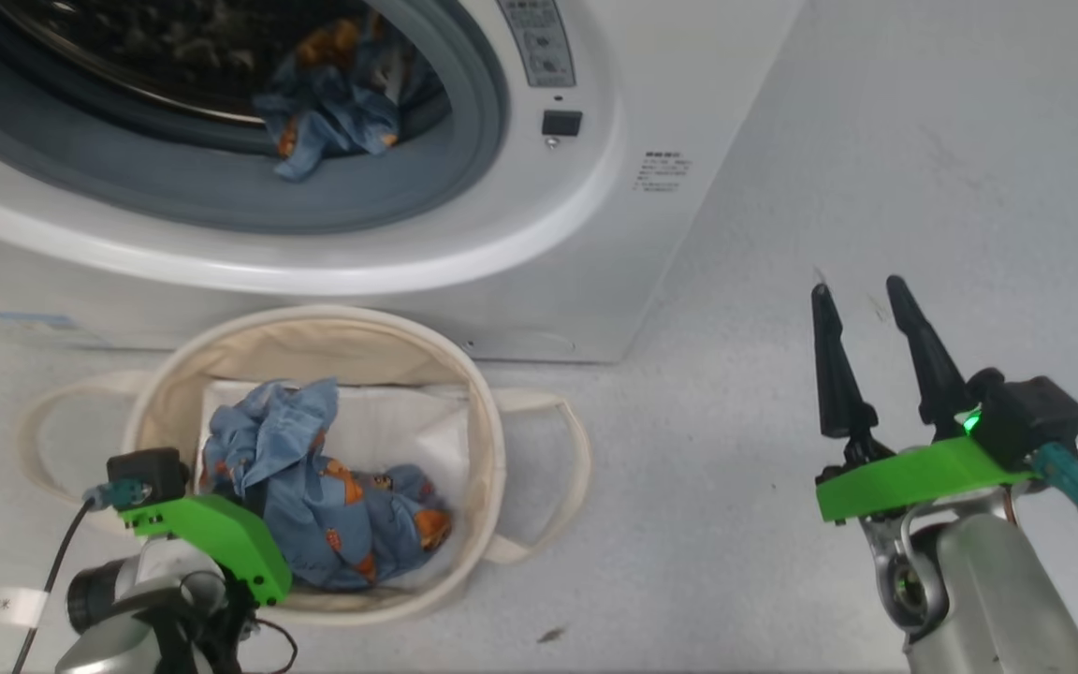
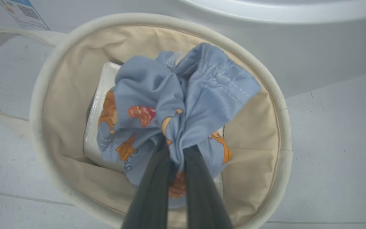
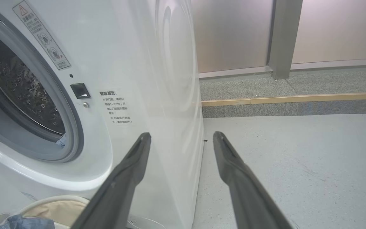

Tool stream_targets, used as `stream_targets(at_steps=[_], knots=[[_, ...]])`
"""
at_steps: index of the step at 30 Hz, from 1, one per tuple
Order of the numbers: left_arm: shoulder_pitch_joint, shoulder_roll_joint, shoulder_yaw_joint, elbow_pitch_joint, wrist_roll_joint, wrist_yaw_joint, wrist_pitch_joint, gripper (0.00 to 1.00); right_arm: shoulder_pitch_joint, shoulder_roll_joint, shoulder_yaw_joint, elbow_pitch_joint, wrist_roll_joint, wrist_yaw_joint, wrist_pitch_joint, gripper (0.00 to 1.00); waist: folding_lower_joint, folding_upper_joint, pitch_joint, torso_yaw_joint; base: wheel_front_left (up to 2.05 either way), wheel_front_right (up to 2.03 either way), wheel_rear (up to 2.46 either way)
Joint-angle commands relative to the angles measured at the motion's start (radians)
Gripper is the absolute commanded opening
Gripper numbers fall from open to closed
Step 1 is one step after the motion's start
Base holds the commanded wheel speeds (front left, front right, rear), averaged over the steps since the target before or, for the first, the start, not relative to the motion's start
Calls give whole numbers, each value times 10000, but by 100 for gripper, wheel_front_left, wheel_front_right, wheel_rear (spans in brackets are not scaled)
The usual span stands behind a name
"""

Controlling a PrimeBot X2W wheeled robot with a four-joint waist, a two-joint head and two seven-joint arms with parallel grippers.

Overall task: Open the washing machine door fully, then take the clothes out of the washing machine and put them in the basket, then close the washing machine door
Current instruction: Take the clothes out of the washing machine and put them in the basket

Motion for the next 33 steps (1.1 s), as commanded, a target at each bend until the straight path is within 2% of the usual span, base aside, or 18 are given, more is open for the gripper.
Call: stream_targets(at_steps=[1, 10, 20, 22, 23, 33], knots=[[-366, 271, 298, 147, -132, 20, 130, 0, -275, 26, 100, -449, -110, 75, -122, 100, 0, -1, 448, -274, 0, 0, 0], [-717, 326, 279, 689, -182, 68, 425, 0, -480, 26, 31, -784, -216, 75, -122, 100, 0, -1, 1183, -646, 0, 0, 0], [-1273, 378, 249, 785, -199, 278, 841, 0, -554, 26, -264, -1234, -214, 75, -122, 100, 0, -1, 2019, -614, 0, 0, 0], [-1339, 401, 242, 789, -189, 252, 713, 95, -573, 26, -277, -1274, -231, 75, -122, 100, 0, -1, 2064, -604, 0, 0, 0], [-1343, 396, 231, 791, -181, 241, 666, 100, -575, 26, -286, -1275, -245, 75, -122, 100, 0, -1, 2047, -586, 0, 0, 0], [-1183, 257, 68, 797, -142, 125, 495, 100, -623, 26, -80, -1008, -157, 75, -122, 100, 0, -1, 1378, -267, 0, 0, 0]])
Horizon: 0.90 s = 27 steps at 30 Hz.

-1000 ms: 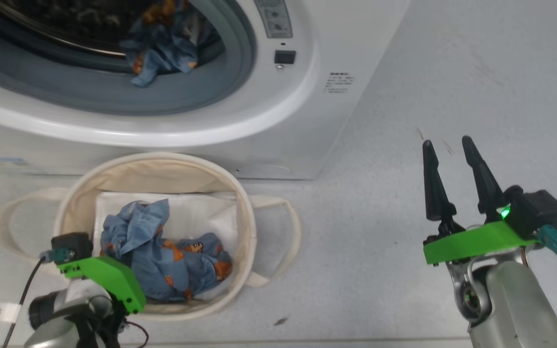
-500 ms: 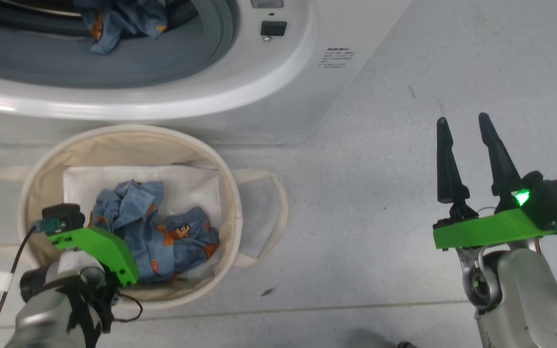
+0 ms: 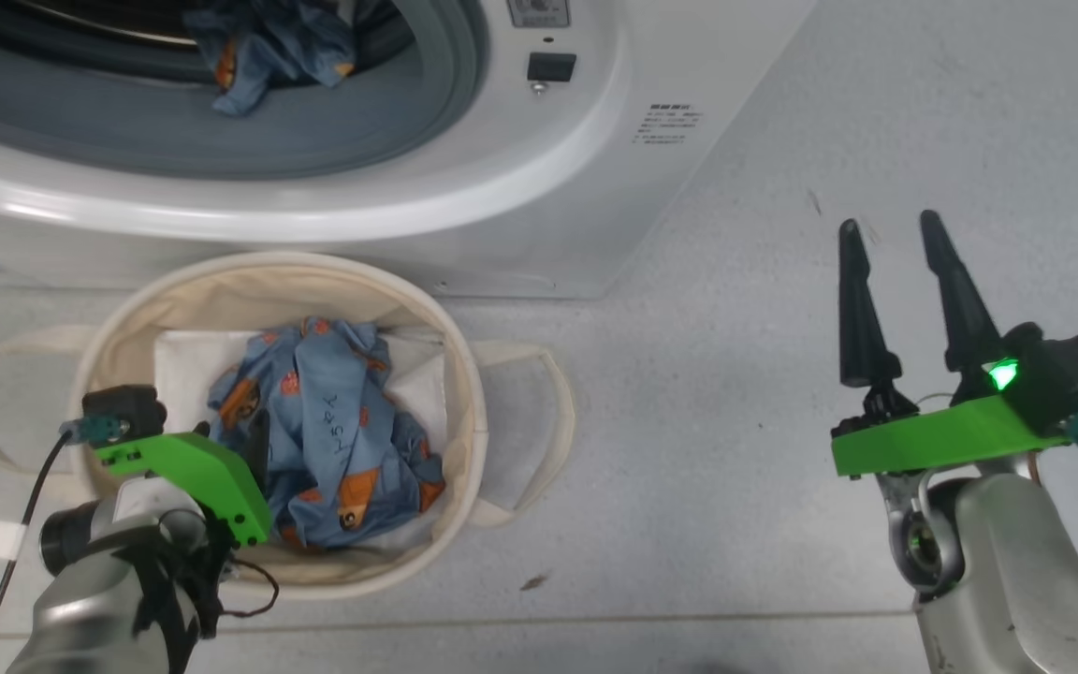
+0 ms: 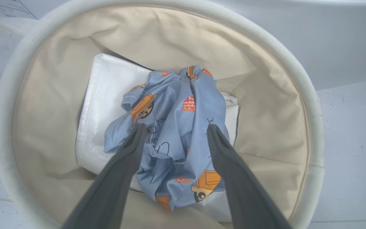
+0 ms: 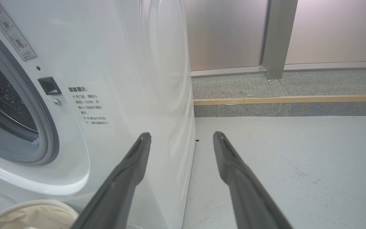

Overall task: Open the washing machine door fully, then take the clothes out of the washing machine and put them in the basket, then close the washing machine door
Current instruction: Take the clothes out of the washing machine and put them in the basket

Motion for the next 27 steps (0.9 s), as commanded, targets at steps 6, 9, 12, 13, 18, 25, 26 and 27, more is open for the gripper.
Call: stream_targets(at_steps=[6, 9, 12, 13, 18, 25, 26, 27], knots=[[160, 271, -84, -21, 240, -99, -795, 100, -32, 26, 480, 129, 179, 75, -122, 100, 0, 0, -814, 243, 0, 0, 0], [244, 261, -191, -40, 329, -123, -1108, 100, 9, 26, 555, 314, 270, 75, -122, 100, 0, 0, -1179, 341, 0, 0, 0], [314, 266, -217, -199, 357, -137, -1346, 100, 43, 26, 615, 461, 352, 75, -122, 100, 0, 0, -1535, 448, 0, 0, 0], [346, 275, -225, -337, 365, -139, -1406, 100, 60, 26, 639, 506, 375, 75, -122, 100, 0, 0, -1652, 487, 0, 0, 0], [520, 465, -288, -1009, 509, -142, -1514, 100, 144, 26, 774, 702, 453, 75, -122, 100, 0, 0, -2123, 614, 0, 0, 0], [1232, 1256, 1180, -3148, 1453, -36, -1526, 100, 379, 26, 911, 905, 705, 75, -122, 100, 0, 0, -2957, 619, 0, 0, 0], [1468, 1321, 1450, -3500, 1643, 21, -1527, 100, 439, 26, 931, 942, 730, 75, -122, 100, 0, 0, -3071, 616, 0, 0, 0], [1714, 1380, 1723, -3859, 1827, 79, -1527, 100, 500, 26, 956, 976, 758, 75, -122, 100, 0, 0, -3183, 615, 0, 0, 0]])
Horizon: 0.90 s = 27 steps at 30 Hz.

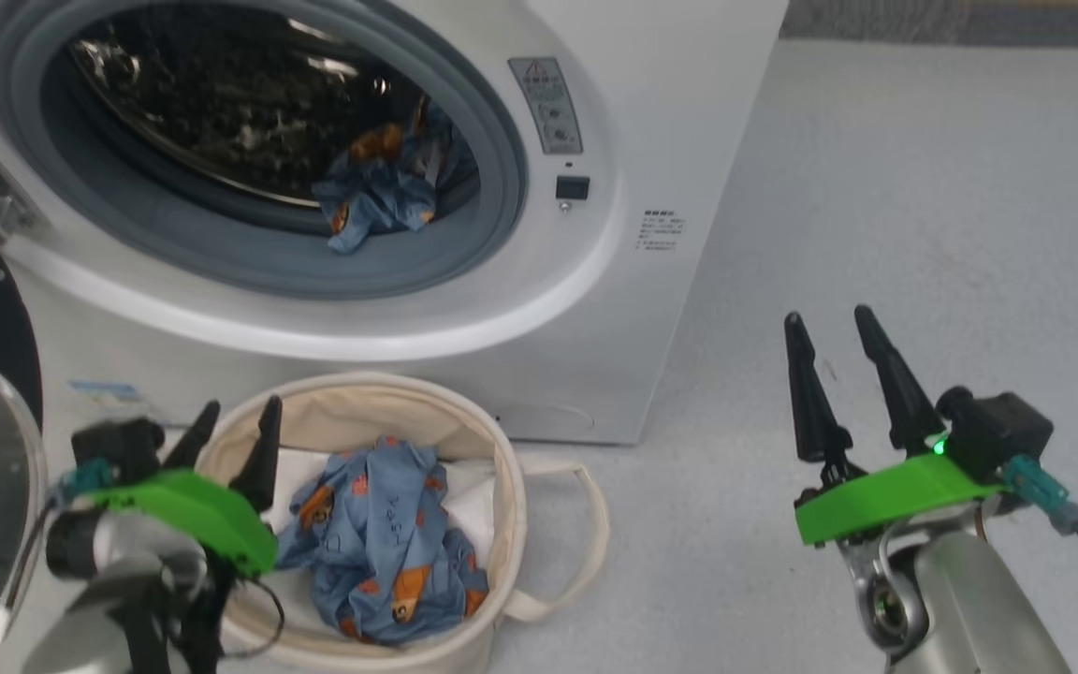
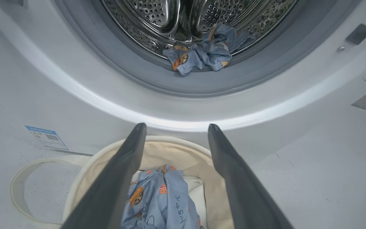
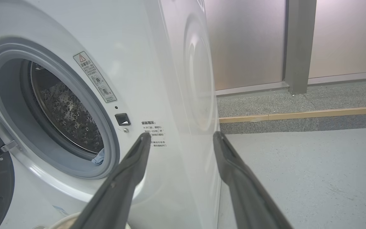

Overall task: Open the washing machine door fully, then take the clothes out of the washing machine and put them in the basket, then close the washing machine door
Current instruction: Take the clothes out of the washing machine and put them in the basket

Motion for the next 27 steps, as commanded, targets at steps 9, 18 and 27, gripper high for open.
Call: stream_targets(at_steps=[9, 18, 27], knots=[[2206, 804, 2414, -3014, 1121, 678, -125, 100, 441, 28, 408, -53, 198, 75, -122, 100, 1, -1, -914, -14, 0, 0, 0], [4698, 1116, 3691, -5708, 1435, 1354, -125, 100, 758, 28, 517, 44, 335, 75, -122, 100, 1, -1, -1503, -144, 0, 0, 0], [5885, 1293, 3889, -7024, 1419, 1910, -67, 100, 751, 28, 674, 121, 389, 75, -122, 100, 1, -1, -1750, -436, 0, 0, 0]])
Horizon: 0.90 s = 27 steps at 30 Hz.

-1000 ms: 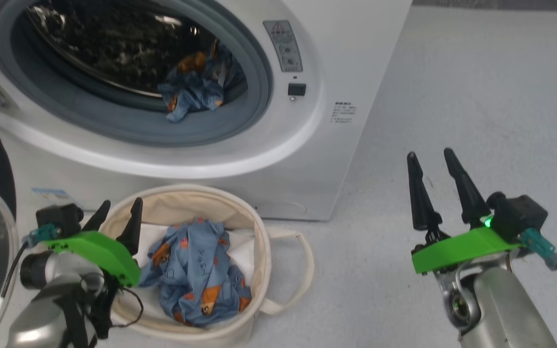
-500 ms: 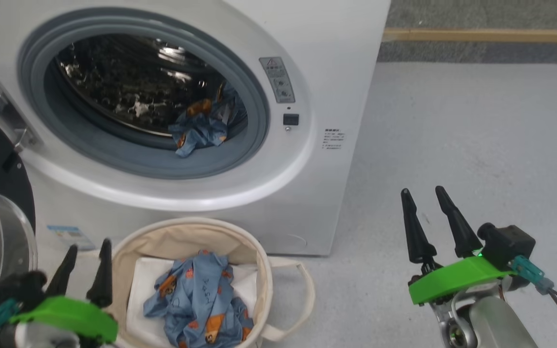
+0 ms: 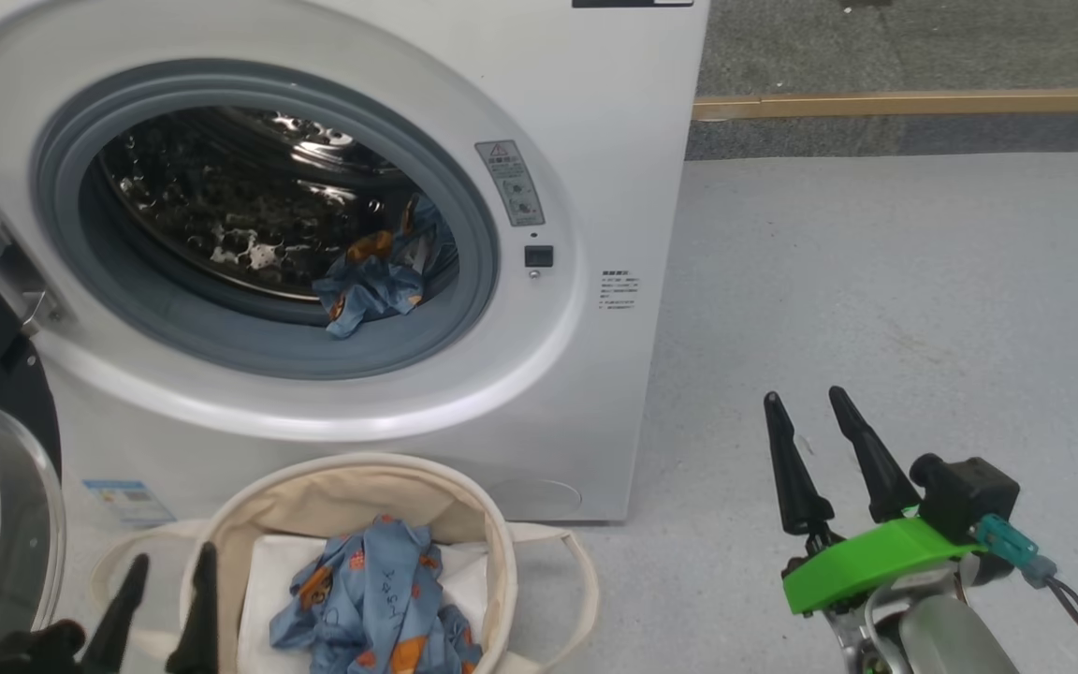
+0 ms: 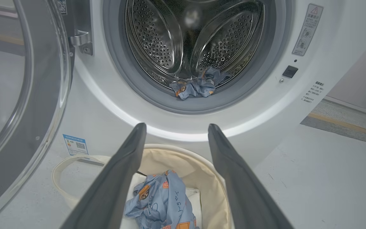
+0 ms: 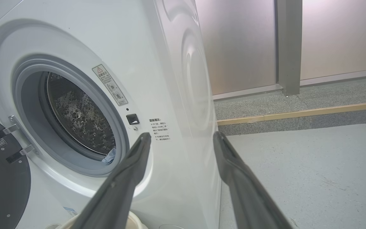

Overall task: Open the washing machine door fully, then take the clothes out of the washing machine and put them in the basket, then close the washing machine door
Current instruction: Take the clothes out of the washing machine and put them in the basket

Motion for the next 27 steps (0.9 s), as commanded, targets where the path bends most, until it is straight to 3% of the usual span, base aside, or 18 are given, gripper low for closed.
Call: stream_targets(at_steps=[1, 8, 27], knots=[[-272, 468, 592, -452, 1, 109, -61, 100, -244, 28, 274, -251, -16, 75, -122, 100, 1, -1, -43, -65, 0, 0, 0], [-170, 756, 733, -739, -35, 198, 90, 100, -348, 28, 330, -190, -110, 75, -122, 100, 1, -1, -37, -132, 0, 0, 0], [-632, 618, 353, -358, 35, 14, 104, 100, -445, 28, 303, -136, -134, 75, -122, 100, 1, -1, -22, 9, 0, 0, 0]])
